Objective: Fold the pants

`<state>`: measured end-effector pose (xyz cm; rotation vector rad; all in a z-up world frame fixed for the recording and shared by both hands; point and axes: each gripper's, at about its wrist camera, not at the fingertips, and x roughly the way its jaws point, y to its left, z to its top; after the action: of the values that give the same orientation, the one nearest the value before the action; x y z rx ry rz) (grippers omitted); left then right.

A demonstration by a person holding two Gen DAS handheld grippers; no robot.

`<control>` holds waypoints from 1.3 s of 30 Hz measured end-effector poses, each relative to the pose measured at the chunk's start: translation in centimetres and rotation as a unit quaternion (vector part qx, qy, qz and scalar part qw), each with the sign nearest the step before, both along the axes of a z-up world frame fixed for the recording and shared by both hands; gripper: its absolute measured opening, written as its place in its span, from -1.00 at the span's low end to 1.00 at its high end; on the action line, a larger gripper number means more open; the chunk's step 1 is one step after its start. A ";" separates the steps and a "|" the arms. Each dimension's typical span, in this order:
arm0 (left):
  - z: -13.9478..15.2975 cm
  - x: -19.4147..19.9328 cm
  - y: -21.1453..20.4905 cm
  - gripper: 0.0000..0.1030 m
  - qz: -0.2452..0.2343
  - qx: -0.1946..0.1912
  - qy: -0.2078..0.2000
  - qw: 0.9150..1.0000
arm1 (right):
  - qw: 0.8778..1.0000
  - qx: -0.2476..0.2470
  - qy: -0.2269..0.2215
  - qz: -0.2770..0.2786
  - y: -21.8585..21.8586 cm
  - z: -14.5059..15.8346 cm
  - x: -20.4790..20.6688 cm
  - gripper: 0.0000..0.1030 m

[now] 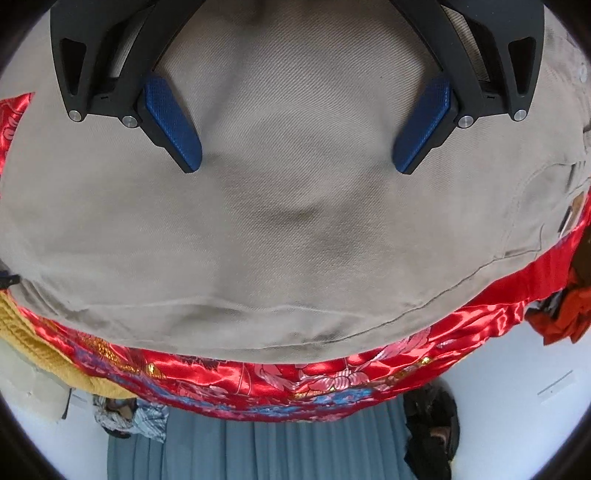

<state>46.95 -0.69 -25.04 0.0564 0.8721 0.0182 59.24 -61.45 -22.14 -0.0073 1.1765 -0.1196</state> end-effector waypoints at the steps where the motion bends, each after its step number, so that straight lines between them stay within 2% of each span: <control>1: 0.0 0.0 0.0 0.99 0.000 -0.001 -0.001 1.000 | 0.999 -0.023 -0.005 -0.036 -2.5 0.6 0.2 0.50; 3: 0.0 0.0 0.0 0.99 0.000 0.000 -0.003 1.000 | 0.997 -0.044 -0.027 -0.065 -5.3 2.2 0.6 0.51; 5: -0.1 0.0 -0.1 0.99 0.000 0.000 -0.005 1.000 | 0.996 -0.016 -0.051 -0.072 -7.1 3.6 1.5 0.52; 7: -0.2 0.0 -0.1 0.99 0.001 0.000 -0.007 1.000 | 0.996 0.010 -0.044 -0.073 -7.9 3.0 2.8 0.60; 8: -0.2 0.0 -0.1 0.99 0.001 0.000 -0.008 1.000 | 0.997 0.024 -0.028 -0.072 -7.4 1.9 3.7 0.56; 9: -0.3 0.0 -0.1 0.99 0.001 0.000 -0.009 1.000 | 0.997 0.036 -0.007 -0.068 -7.1 0.8 4.2 0.35; 10: -0.3 0.0 -0.1 0.99 0.001 -0.001 -0.009 1.000 | 0.998 0.030 -0.014 -0.059 -6.2 0.7 3.9 -0.54; 11: -0.3 0.1 -0.1 0.99 0.001 -0.001 -0.009 1.000 | 0.998 0.009 -0.037 -0.051 -4.9 1.5 2.9 -0.93; 12: -0.3 0.1 -0.1 0.99 0.001 -0.001 -0.009 1.000 | 0.998 -0.006 -0.054 -0.045 -4.1 2.3 2.2 -0.93; 13: -0.4 0.1 -0.1 0.99 0.001 -0.001 -0.009 1.000 | 0.996 -0.025 -0.083 -0.029 -3.1 3.6 0.8 -0.93; 15: -0.3 0.1 -0.2 0.99 0.001 0.000 -0.008 1.000 | 0.992 -0.027 -0.120 0.010 -1.3 6.1 -3.1 -0.94; 19: -0.2 0.2 -0.3 0.99 0.001 0.004 -0.004 1.000 | 0.980 -0.031 -0.183 0.079 2.6 10.9 -15.4 -0.94; 20: -0.2 0.3 -0.3 0.99 0.002 0.006 -0.002 1.000 | 0.979 -0.014 -0.191 0.076 2.5 11.3 -20.1 -0.94; 22: 0.0 0.4 -0.5 0.99 0.004 0.012 0.002 1.000 | 0.983 0.008 -0.179 0.037 1.9 10.1 -26.9 -0.94; 24: 0.4 0.4 -0.9 0.99 0.007 0.029 0.004 1.000 | 0.990 -0.011 -0.138 -0.015 1.0 7.4 -31.4 -0.94; 25: 0.5 0.4 -1.1 0.99 0.007 0.037 0.002 0.999 | 0.993 -0.030 -0.111 -0.035 1.1 6.0 -33.3 -0.92; 26: 0.7 0.4 -1.2 0.99 0.007 0.043 0.004 0.999 | 0.993 -0.045 -0.087 -0.070 0.6 4.6 -35.1 -0.77; 27: 0.7 0.5 -1.2 0.99 0.007 0.042 0.010 0.999 | 0.991 -0.045 -0.085 -0.092 0.7 4.2 -36.6 -0.63; 29: 0.6 0.7 -0.7 0.99 0.006 0.026 0.018 0.999 | 0.981 -0.026 -0.105 -0.161 0.4 4.0 -39.7 0.00; 31: 0.6 0.7 -0.6 0.99 0.006 0.021 0.019 1.000 | 0.967 -0.004 -0.157 -0.198 2.1 5.2 -42.0 0.10; 33: 0.6 0.6 -0.7 0.99 0.006 0.023 0.019 1.000 | 0.962 0.025 -0.205 -0.178 5.0 6.2 -42.9 0.20; 35: 0.6 0.6 -0.7 0.99 0.006 0.023 0.019 1.000 | 0.961 0.063 -0.230 -0.139 7.9 6.0 -43.1 0.53; 37: 0.6 0.6 -0.7 0.99 0.006 0.023 0.019 1.000 | 0.971 0.083 -0.207 -0.087 11.1 4.2 -41.4 0.59; 39: 0.6 0.6 -0.7 0.99 0.005 0.023 0.019 1.000 | 0.983 0.072 -0.161 -0.047 13.4 1.8 -39.4 0.59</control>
<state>47.55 -1.41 -24.41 0.0955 0.9102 0.0477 19.88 -48.09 -20.29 0.1901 0.8590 -0.1139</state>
